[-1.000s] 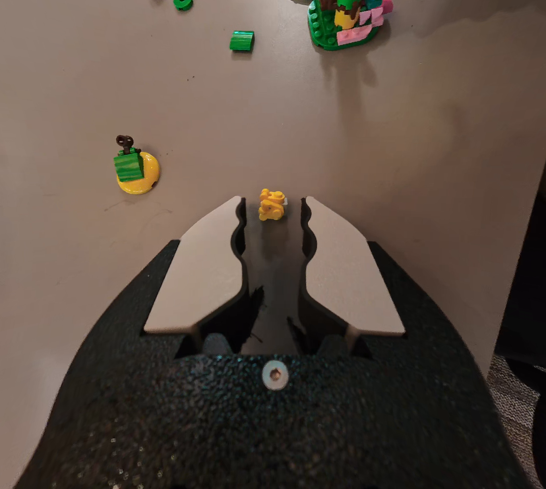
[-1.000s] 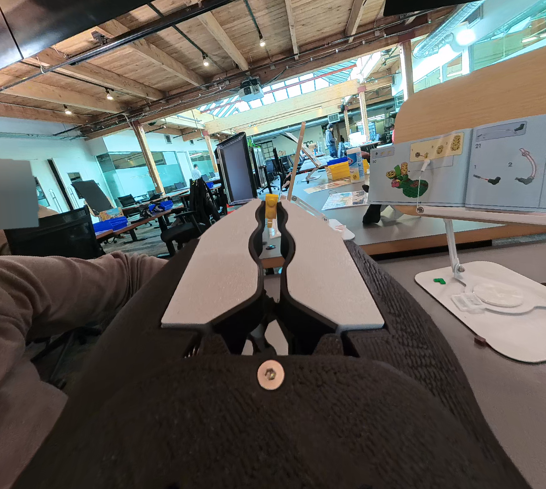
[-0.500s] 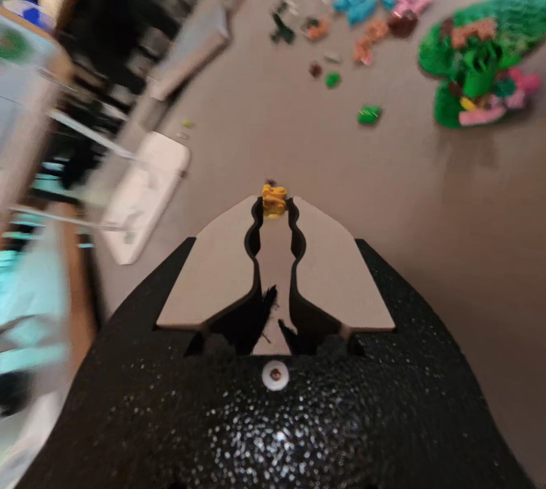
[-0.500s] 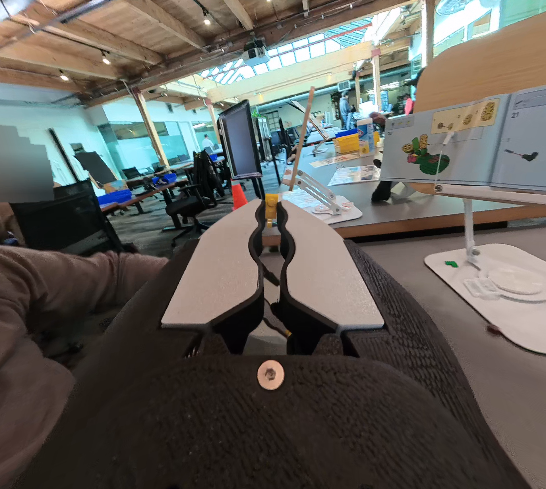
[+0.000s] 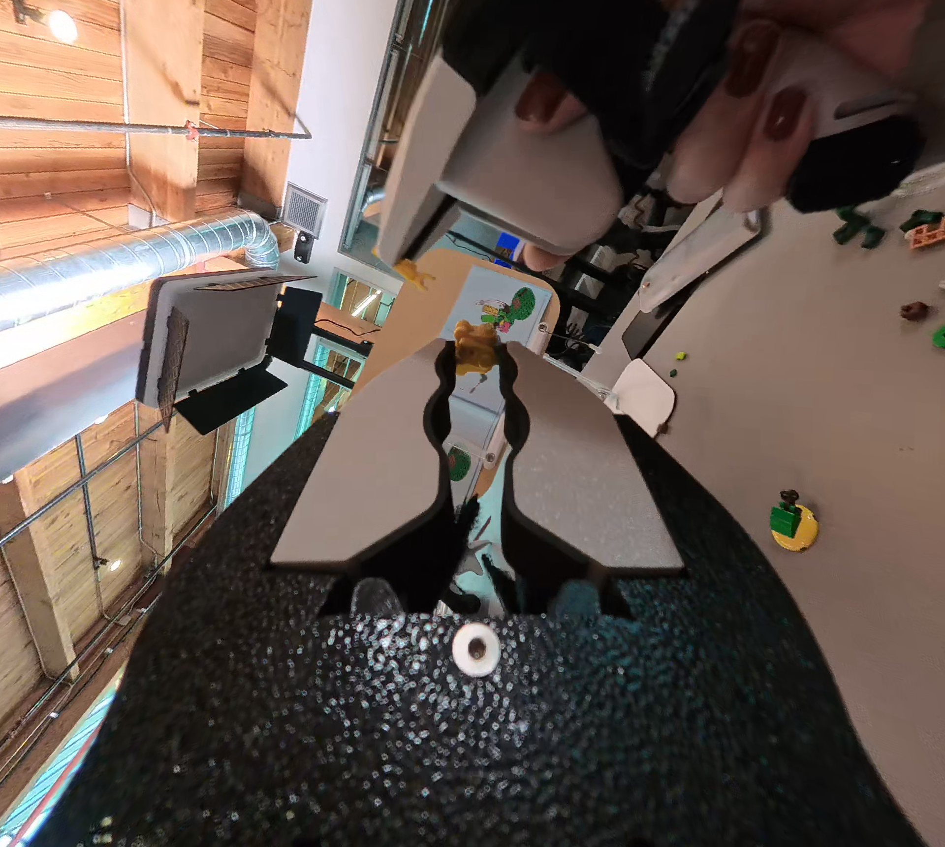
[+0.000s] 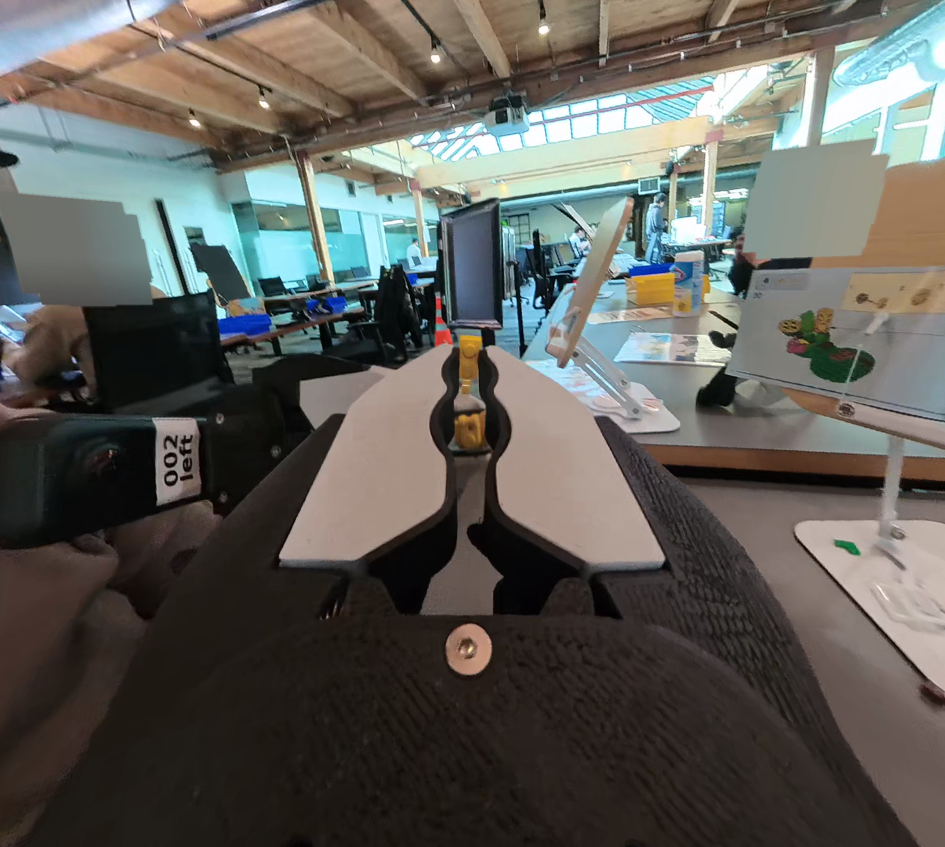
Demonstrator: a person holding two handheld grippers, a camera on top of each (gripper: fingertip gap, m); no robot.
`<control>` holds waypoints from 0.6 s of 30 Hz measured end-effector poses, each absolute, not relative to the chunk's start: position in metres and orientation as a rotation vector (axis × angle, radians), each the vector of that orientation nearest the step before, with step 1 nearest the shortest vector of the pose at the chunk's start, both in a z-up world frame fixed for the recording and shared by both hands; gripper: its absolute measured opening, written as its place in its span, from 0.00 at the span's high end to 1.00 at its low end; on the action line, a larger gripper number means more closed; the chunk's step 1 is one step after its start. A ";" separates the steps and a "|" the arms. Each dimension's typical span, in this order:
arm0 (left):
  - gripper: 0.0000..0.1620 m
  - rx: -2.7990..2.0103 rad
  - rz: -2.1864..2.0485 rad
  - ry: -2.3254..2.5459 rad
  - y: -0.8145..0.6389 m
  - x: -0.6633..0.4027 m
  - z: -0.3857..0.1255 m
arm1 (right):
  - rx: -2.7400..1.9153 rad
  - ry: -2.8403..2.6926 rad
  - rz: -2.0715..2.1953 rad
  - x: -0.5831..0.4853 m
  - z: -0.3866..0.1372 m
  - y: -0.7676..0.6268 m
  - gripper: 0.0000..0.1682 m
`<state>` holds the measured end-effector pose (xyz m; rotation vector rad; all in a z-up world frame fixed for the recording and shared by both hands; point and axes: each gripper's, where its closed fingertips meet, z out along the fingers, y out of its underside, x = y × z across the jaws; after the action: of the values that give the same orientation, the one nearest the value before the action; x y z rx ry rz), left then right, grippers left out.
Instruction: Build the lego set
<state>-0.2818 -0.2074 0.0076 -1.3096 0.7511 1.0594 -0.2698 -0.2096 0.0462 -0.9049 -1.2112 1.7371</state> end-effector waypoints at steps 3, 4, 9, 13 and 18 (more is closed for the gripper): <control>0.90 -1.285 1.073 0.744 -0.210 -0.281 0.012 | -0.953 -1.239 1.740 -0.272 0.043 -0.213 0.97; 0.90 -1.279 1.077 0.745 -0.210 -0.281 0.012 | -0.960 -1.249 1.745 -0.274 0.042 -0.215 0.97; 0.90 -1.287 1.075 0.737 -0.210 -0.282 0.012 | -0.975 -1.279 1.651 -0.281 0.037 -0.218 0.97; 0.90 -1.315 1.077 0.713 -0.209 -0.287 0.011 | -0.987 -1.289 1.555 -0.285 0.035 -0.219 0.97; 0.90 -1.331 1.129 0.707 -0.208 -0.291 0.009 | -1.017 -1.292 1.472 -0.288 0.032 -0.216 0.97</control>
<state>-0.2914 -0.2081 0.0091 -1.3314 0.7070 1.1287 -0.2884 -0.2163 0.0318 -1.0169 -1.2917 1.4715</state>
